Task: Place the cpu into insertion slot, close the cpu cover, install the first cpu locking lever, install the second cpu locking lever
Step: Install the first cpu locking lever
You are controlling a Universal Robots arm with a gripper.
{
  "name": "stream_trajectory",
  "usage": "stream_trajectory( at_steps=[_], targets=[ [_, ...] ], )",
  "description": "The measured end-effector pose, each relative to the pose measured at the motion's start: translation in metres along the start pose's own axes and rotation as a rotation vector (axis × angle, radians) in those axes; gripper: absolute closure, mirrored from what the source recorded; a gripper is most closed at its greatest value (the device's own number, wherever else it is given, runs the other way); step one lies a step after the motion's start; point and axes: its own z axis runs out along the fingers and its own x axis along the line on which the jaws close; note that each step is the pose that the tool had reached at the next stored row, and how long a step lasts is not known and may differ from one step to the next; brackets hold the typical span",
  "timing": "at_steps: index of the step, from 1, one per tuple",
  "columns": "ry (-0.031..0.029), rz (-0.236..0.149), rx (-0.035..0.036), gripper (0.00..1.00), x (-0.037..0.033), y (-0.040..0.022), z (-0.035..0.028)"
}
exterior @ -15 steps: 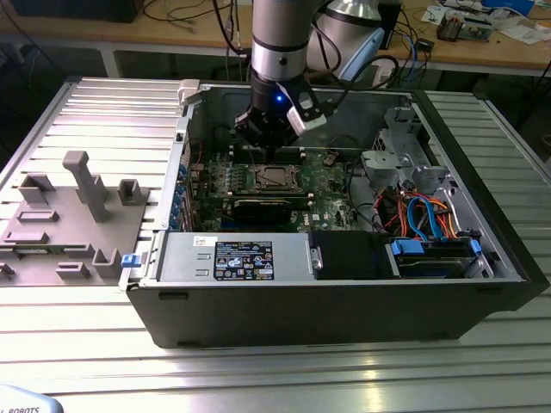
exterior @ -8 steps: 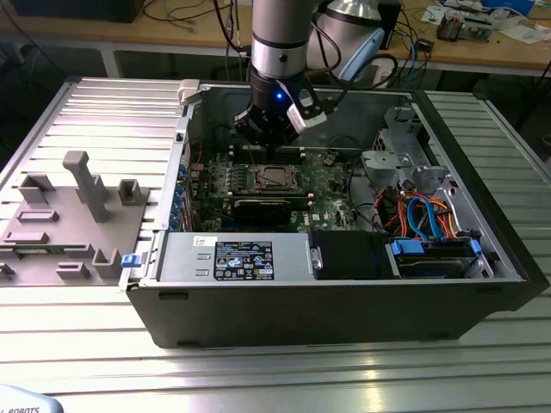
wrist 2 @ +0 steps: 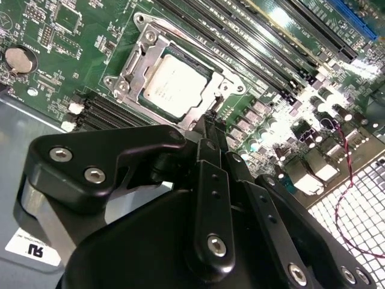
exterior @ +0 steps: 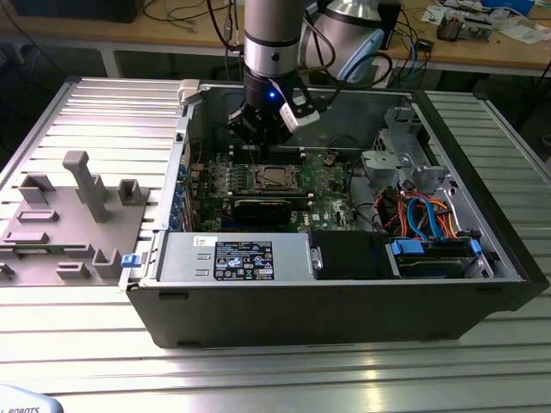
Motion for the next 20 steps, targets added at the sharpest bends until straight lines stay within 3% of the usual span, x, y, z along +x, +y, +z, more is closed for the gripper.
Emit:
stream_trajectory(
  at_steps=[7,8,10,11,20],
  targets=[
    [-0.0007,0.000,0.0001,0.89,0.0088,0.0031,0.0001],
    [-0.0011,0.000,0.0000,0.89,0.0208,0.0087,0.0003],
    [-0.0011,0.000,0.0001,0.89,0.0317,0.0125,0.0004],
    [-0.0011,0.000,0.0001,0.89,0.0388,0.0180,0.0007],
    [-0.0011,0.000,0.0001,0.89,0.0407,0.0342,0.0012]
  ],
)
